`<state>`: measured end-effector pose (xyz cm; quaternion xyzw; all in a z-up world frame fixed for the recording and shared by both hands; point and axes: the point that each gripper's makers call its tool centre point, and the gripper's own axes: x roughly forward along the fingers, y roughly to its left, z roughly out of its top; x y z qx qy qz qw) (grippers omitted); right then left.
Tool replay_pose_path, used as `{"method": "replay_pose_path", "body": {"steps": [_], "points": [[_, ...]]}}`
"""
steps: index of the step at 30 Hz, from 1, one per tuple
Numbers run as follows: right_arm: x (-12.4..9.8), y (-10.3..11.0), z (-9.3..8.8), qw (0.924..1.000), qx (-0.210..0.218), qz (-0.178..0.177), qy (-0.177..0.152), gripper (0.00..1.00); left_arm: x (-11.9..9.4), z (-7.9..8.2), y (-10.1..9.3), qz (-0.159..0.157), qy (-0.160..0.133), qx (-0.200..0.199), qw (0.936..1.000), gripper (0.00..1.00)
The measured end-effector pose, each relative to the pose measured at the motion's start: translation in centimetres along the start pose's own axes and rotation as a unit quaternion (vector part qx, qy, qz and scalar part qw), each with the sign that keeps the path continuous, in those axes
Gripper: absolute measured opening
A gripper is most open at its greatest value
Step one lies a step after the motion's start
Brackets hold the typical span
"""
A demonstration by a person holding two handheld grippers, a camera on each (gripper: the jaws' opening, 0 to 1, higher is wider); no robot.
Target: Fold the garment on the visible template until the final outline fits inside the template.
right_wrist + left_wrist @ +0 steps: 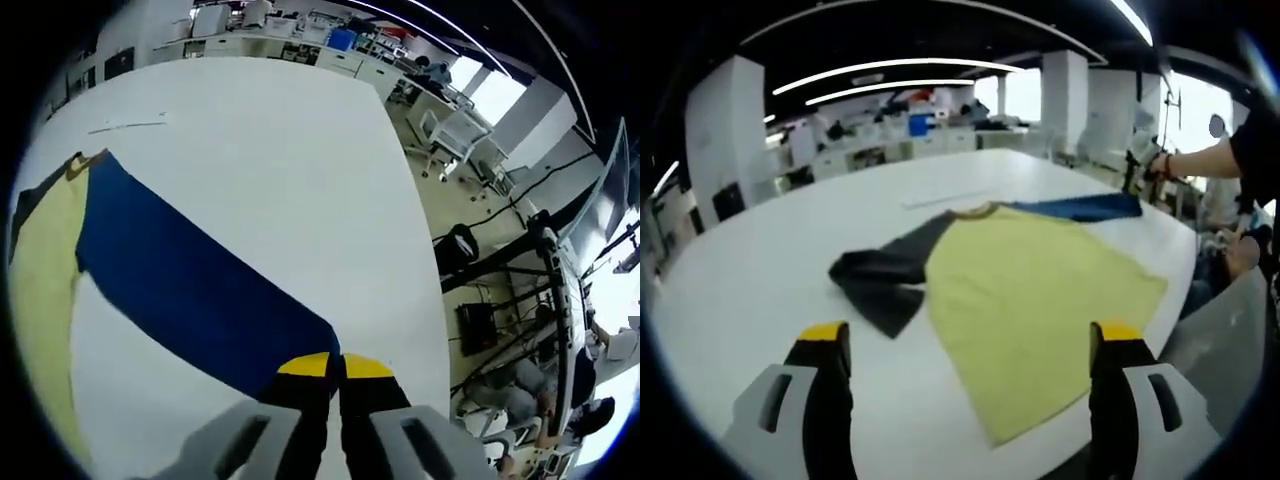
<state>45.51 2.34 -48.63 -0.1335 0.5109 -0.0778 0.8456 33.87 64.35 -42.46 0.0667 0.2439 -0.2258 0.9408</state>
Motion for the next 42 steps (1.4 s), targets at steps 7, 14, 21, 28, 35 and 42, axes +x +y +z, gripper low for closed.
{"method": "replay_pose_path", "body": {"steps": [7,14,21,28,35,42], "points": [[-1.5,1.8,-0.1,0.9995,-0.004,0.029,0.010,0.00,0.1,-0.2,-0.3,-0.002,0.002,0.002,1.0000,0.97],[-2.3,2.9,1.4,0.9987,0.004,0.051,0.001,0.00,0.1,-0.1,-0.4,-0.007,0.005,0.005,1.0000,0.98],[-2.8,4.2,2.9,0.9975,0.016,0.068,-0.009,0.00,0.0,0.0,-0.3,-0.009,0.002,0.007,0.9999,0.98],[-4.1,6.3,4.8,0.9955,0.007,0.090,-0.026,0.00,-0.2,0.0,-0.3,-0.009,0.003,0.006,0.9999,0.98],[-5.5,8.7,6.7,0.9920,0.006,0.118,-0.043,0.00,-0.3,0.1,-0.4,-0.008,-0.001,0.008,0.9999,0.98],[-7.0,11.8,8.3,0.9872,-0.009,0.147,-0.062,0.00,-0.5,0.2,-0.3,-0.003,-0.001,0.009,1.0000,0.99]]}}
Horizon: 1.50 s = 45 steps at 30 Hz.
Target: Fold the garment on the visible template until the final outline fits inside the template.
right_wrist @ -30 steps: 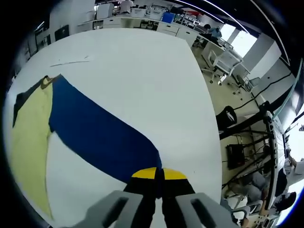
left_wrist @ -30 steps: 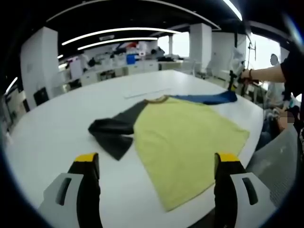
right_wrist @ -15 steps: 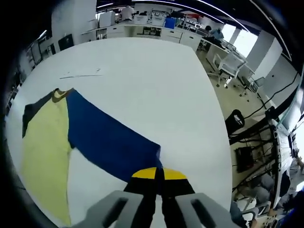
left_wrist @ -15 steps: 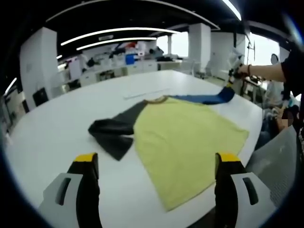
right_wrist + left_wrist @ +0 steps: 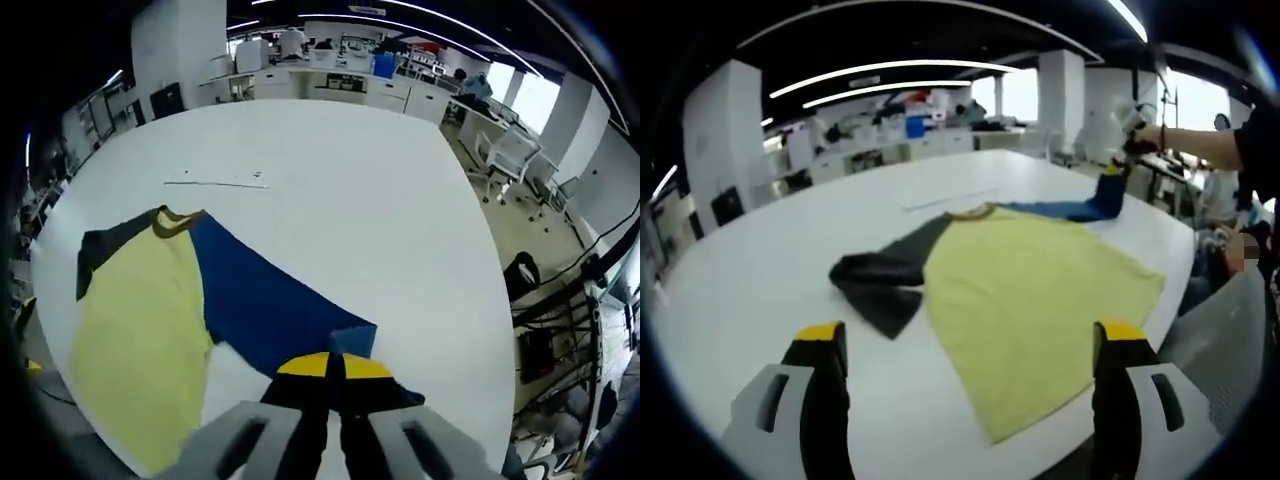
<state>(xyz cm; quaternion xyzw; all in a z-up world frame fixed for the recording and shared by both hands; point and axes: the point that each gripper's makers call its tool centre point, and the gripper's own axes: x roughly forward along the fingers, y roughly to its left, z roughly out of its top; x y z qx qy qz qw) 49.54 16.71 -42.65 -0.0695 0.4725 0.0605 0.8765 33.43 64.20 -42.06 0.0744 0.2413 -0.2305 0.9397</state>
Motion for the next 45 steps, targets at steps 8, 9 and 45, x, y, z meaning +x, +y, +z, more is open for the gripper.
{"method": "replay_pose_path", "body": {"steps": [8,9,45], "points": [[0.0,3.2,1.1,0.9992,-0.030,0.024,-0.009,0.00,-0.1,-0.4,-0.1,-0.005,0.008,-0.005,0.9999,0.99],[-0.1,3.9,1.2,0.9988,-0.036,0.031,-0.009,0.00,0.0,-0.5,-0.1,-0.007,0.010,-0.004,0.9999,0.99],[-1.3,17.4,6.3,0.9829,-0.124,0.128,-0.044,0.00,1.5,-0.7,-1.1,-0.031,0.047,0.005,0.9984,0.95]]}}
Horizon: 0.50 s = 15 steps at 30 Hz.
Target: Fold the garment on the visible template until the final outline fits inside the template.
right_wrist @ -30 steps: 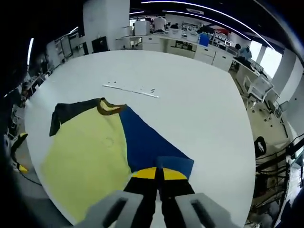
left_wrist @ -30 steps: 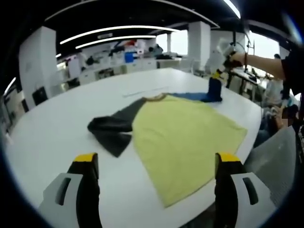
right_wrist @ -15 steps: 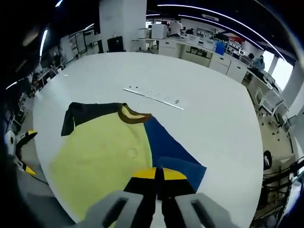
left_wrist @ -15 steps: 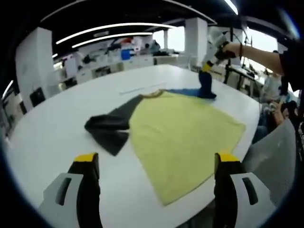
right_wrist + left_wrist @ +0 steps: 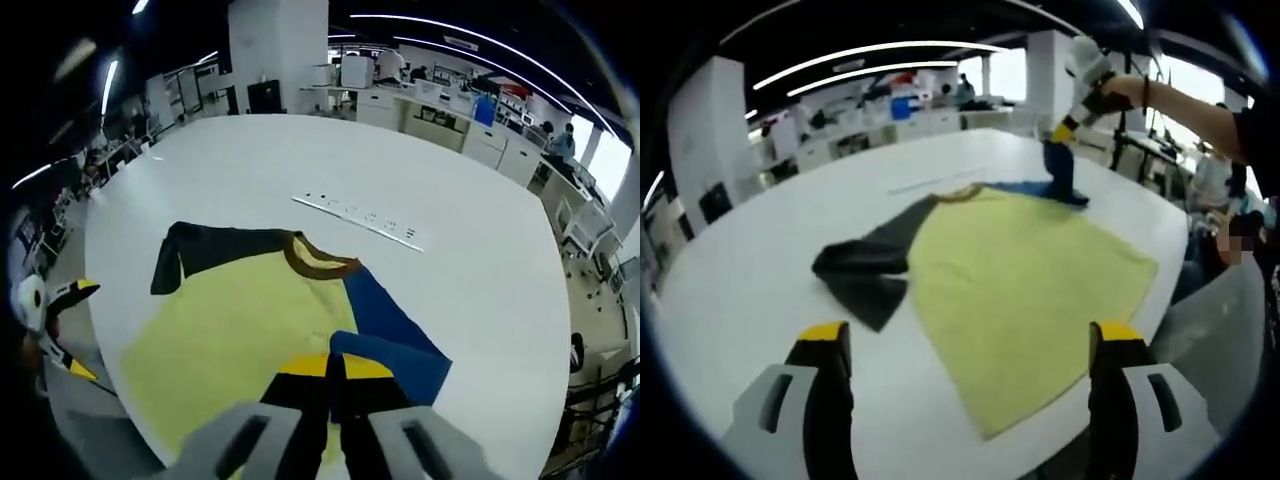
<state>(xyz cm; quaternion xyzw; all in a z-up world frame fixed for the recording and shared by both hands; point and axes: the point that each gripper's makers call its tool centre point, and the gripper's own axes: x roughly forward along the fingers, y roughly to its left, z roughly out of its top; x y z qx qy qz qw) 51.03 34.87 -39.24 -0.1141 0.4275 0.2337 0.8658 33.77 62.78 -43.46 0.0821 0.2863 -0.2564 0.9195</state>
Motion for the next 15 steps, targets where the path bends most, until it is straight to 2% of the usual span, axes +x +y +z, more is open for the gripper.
{"method": "replay_pose_path", "body": {"steps": [15], "points": [[0.9,2.9,2.1,0.9996,-0.002,0.026,-0.008,0.00,0.8,0.1,-0.3,-0.012,0.009,0.007,0.9999,0.94]]}}
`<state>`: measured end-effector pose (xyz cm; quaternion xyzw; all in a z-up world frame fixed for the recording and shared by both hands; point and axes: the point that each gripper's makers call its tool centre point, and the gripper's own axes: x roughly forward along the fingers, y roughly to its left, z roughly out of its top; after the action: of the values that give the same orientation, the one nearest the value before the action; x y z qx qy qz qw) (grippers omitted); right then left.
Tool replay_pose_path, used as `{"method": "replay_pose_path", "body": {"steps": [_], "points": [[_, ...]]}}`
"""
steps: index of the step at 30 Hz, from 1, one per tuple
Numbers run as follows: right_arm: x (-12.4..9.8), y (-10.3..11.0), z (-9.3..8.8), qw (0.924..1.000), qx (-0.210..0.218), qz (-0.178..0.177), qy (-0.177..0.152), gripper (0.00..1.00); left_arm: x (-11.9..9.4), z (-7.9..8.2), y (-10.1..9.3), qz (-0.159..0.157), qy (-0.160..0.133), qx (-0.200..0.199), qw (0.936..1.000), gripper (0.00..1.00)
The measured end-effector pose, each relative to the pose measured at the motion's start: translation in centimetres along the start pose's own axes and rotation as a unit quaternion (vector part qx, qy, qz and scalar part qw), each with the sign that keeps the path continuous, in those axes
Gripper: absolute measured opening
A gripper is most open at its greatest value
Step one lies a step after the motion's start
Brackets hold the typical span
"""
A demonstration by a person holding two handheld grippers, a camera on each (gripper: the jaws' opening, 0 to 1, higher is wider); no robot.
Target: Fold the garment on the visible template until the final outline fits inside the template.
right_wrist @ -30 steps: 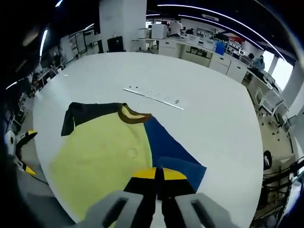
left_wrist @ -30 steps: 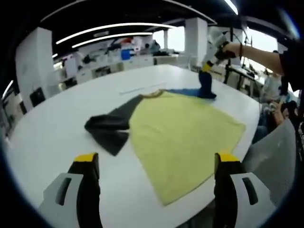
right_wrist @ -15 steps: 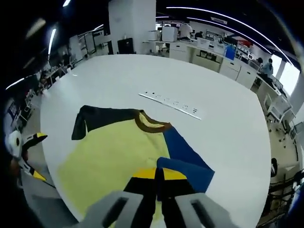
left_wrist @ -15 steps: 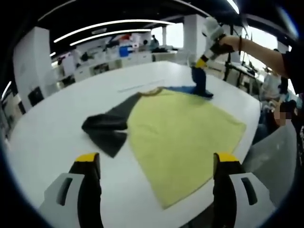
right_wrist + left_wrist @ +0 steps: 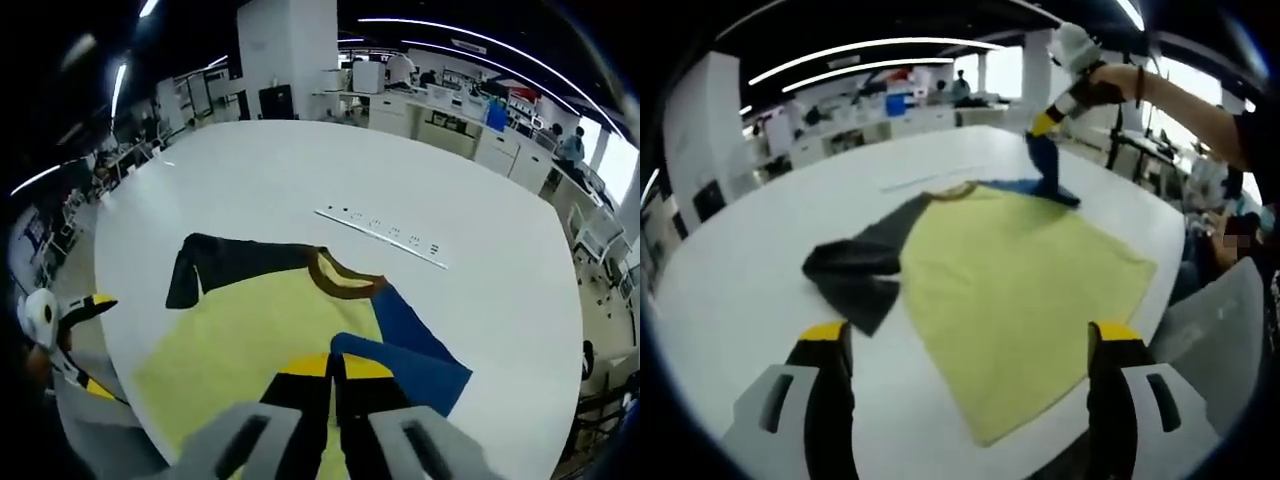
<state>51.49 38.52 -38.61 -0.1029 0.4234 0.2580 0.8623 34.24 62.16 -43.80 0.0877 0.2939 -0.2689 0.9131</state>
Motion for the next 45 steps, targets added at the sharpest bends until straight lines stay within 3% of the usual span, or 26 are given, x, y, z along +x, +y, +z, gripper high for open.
{"method": "replay_pose_path", "body": {"steps": [21,33,45], "points": [[2.5,6.1,4.7,0.9984,-0.031,0.044,-0.019,0.00,1.0,0.4,-0.2,-0.010,0.002,-0.002,0.9999,0.94],[4.2,8.9,6.3,0.9972,-0.031,0.064,-0.021,0.00,1.3,0.4,-0.5,-0.015,0.007,-0.002,0.9999,0.94],[6.4,11.7,5.1,0.9953,-0.050,0.083,0.004,0.00,1.2,-0.6,0.0,-0.009,0.017,-0.013,0.9997,0.94]]}}
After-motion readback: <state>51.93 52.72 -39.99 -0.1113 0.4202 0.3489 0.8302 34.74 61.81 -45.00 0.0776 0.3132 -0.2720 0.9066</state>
